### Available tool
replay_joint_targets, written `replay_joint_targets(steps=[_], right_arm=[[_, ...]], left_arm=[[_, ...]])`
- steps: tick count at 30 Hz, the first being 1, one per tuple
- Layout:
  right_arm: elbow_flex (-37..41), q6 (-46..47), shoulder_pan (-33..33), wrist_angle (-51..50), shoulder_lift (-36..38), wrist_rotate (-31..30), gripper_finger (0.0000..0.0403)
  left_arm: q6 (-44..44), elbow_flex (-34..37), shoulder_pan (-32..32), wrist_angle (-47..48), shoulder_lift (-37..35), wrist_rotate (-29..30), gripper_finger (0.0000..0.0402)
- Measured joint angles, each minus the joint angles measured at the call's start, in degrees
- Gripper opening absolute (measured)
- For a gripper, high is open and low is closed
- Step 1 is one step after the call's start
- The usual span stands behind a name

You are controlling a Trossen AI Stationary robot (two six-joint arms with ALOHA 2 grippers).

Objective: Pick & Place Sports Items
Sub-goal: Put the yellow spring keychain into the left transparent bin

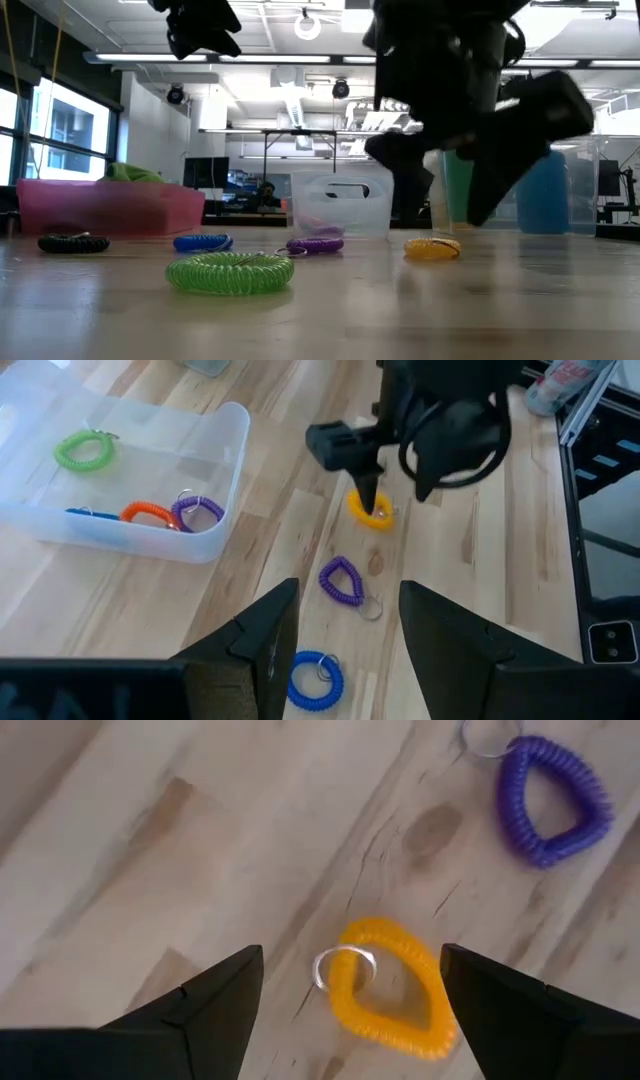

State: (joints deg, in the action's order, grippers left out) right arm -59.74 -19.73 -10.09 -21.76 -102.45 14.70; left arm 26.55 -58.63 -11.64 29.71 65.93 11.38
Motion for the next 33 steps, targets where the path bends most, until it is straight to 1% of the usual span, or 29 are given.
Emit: replay_joint_targets(steps=[7,13,16,25,29,33], right_arm=[[0.0,-0.1,0.0,-0.5,-2.3,-4.3,0.0295],[0.0,-0.1,0.1,0.2,-3.0,-5.7,0.0290],[0.0,-0.1,0.1,0.2,-3.0,-5.8,0.0268],[0.0,2.5,0.0,0.2,-3.0,-8.3,0.0180],[0.0,4.1,0.1,0.2,-3.0,-8.2,0.0154],[0.0,4.4,0.0,0.2,-3.0,-7.4,0.0138]], left_arm=[[0.0,0.0,0.0,-0.3,0.0,0.0,0.0170],[0.0,0.0,0.0,-0.2,0.0,0.0,0.0170],[0.0,0.0,0.0,-0.2,0.0,0.0,0.0170],[0.0,0.0,0.0,-0.2,0.0,0.0,0.0170],[0.0,0.0,0.0,-0.2,0.0,0.0,0.0170],[0.0,0.0,0.0,-0.2,0.0,0.0,0.0170]])
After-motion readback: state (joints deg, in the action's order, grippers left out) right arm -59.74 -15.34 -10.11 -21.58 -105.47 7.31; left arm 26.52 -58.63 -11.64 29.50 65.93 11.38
